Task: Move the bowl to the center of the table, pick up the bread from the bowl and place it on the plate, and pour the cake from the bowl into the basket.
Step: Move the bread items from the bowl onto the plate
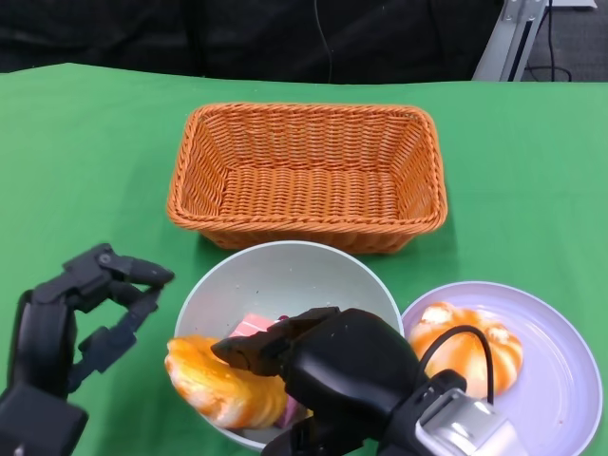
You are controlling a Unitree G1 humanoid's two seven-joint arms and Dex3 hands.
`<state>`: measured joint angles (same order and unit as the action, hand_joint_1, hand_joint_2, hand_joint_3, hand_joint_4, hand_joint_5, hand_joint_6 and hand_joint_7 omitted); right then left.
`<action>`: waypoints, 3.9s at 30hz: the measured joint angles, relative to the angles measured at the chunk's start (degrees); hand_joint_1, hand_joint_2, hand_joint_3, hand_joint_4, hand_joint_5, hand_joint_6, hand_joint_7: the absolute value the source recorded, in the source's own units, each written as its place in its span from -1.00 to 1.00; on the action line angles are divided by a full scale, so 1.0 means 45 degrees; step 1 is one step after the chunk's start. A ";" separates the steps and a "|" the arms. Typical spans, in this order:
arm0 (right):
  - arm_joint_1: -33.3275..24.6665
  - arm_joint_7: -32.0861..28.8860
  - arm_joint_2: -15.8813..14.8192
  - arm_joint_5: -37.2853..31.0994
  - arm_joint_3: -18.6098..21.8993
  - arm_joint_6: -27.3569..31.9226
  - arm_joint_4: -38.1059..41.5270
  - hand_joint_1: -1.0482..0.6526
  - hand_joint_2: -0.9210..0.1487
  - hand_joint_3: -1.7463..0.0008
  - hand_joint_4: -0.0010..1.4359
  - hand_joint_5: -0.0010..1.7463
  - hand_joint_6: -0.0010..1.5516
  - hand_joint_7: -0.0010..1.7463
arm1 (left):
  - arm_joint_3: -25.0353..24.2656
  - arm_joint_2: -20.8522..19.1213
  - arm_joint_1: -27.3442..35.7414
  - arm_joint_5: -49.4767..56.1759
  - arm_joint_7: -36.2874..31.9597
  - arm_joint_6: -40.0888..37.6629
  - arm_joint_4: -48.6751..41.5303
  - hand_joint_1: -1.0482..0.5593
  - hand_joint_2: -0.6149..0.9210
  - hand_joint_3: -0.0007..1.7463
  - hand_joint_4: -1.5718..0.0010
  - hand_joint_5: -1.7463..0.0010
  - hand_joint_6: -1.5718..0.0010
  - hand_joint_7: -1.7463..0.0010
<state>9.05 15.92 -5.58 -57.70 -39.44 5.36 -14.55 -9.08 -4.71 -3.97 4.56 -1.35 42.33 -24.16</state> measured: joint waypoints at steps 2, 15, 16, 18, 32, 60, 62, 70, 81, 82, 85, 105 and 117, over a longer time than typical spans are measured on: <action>-0.0014 -0.0048 0.0023 -0.0135 -0.0021 0.0026 0.0037 -0.88 -1.00 0.83 -0.35 -0.99 -0.42 -0.98 | -0.0002 0.0057 0.0010 0.0120 -0.0260 -0.0205 0.0140 0.11 1.00 -0.65 0.16 -0.73 0.05 -0.28; 0.0070 -0.0644 0.0096 0.0072 0.0146 -0.0030 0.0526 -0.78 -1.00 0.81 -0.23 -0.95 -0.37 -0.98 | 0.0038 0.0013 0.0129 0.0185 -0.0375 -0.0617 0.0242 0.14 1.00 -0.66 0.09 -0.61 0.08 -0.31; 0.0072 -0.0692 0.0097 0.0088 0.0149 -0.0030 0.0540 -0.78 -1.00 0.81 -0.23 -0.95 -0.38 -0.98 | 0.0040 0.0009 0.0129 0.0185 -0.0375 -0.0617 0.0242 0.14 1.00 -0.66 0.09 -0.60 0.08 -0.31; 0.0083 -0.0723 0.0097 0.0091 0.0150 -0.0027 0.0556 -0.77 -1.00 0.80 -0.24 -0.96 -0.38 -0.98 | 0.0045 -0.0005 0.0127 0.0185 -0.0374 -0.0583 0.0213 0.12 1.00 -0.66 0.08 -0.59 0.08 -0.30; 0.0541 -0.1545 0.0215 -0.0437 0.0114 0.0207 0.1983 -0.72 -1.00 0.78 -0.20 -0.96 -0.35 -0.98 | 0.0061 0.0003 0.0149 0.0197 -0.0396 -0.0640 0.0219 0.14 1.00 -0.66 0.07 -0.57 0.05 -0.27; 0.1222 -0.1943 0.0190 -0.0401 -0.0367 0.0299 0.3345 -0.74 -1.00 0.95 -0.32 -1.00 -0.37 -0.99 | 0.0160 0.0211 0.0194 0.0361 -0.1019 -0.0389 0.0230 0.12 1.00 -0.65 0.08 -0.57 0.05 -0.26; 0.1222 -0.1977 0.0145 -0.0403 -0.0372 0.0178 0.3321 -0.75 -1.00 0.96 -0.33 -1.00 -0.38 -1.00 | 0.0196 0.0210 0.0194 0.0348 -0.1018 -0.0388 0.0152 0.12 1.00 -0.65 0.08 -0.58 0.05 -0.26; 0.1120 -0.2609 0.0076 -0.0457 -0.0426 -0.0254 0.3227 -0.76 -1.00 0.97 -0.43 -1.00 -0.51 -1.00 | 0.0213 0.0166 0.0107 0.0317 -0.1015 -0.0116 -0.0151 0.08 1.00 -0.66 0.10 -0.59 0.05 -0.26; 0.0930 -0.3447 0.0615 -0.1573 -0.0988 0.0366 0.3729 -0.73 -1.00 0.84 -0.38 -0.98 -0.53 -0.99 | 0.0179 0.0282 0.0094 0.0369 -0.1396 -0.0107 -0.0120 0.08 1.00 -0.66 0.06 -0.61 0.03 -0.26; 0.0935 -0.3507 0.0694 -0.1643 -0.1018 0.0429 0.3863 -0.73 -1.00 0.84 -0.38 -0.98 -0.53 -0.99 | 0.0179 0.0284 0.0092 0.0380 -0.1448 -0.0079 -0.0125 0.09 1.00 -0.66 0.06 -0.61 0.04 -0.26; 0.0952 -0.3496 0.0796 -0.1787 -0.1167 0.0615 0.4114 -0.72 -1.00 0.80 -0.41 -0.99 -0.57 -1.00 | 0.0193 0.0290 0.0078 0.0357 -0.1473 -0.0016 -0.0128 0.09 1.00 -0.66 0.07 -0.62 0.05 -0.26; 0.1597 -0.5332 0.1085 -0.0394 -0.0835 -0.0304 0.5764 -0.13 -1.00 0.80 0.07 -0.13 0.14 -0.81 | 0.0231 0.0349 -0.0010 0.0421 -0.1607 0.0146 -0.0367 0.10 1.00 -0.66 0.09 -0.62 0.04 -0.26; 0.2271 -0.7045 0.1225 0.1750 0.0303 -0.2274 0.7491 -0.03 -1.00 0.80 -0.28 0.95 -0.24 0.41 | 0.0252 0.0316 -0.0011 0.0415 -0.1604 0.0145 -0.0370 0.10 1.00 -0.67 0.07 -0.61 0.04 -0.24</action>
<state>19.27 -15.78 -0.07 -49.83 -38.08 -4.87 19.16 -7.95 -3.29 -4.02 6.43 -8.57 42.99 -25.83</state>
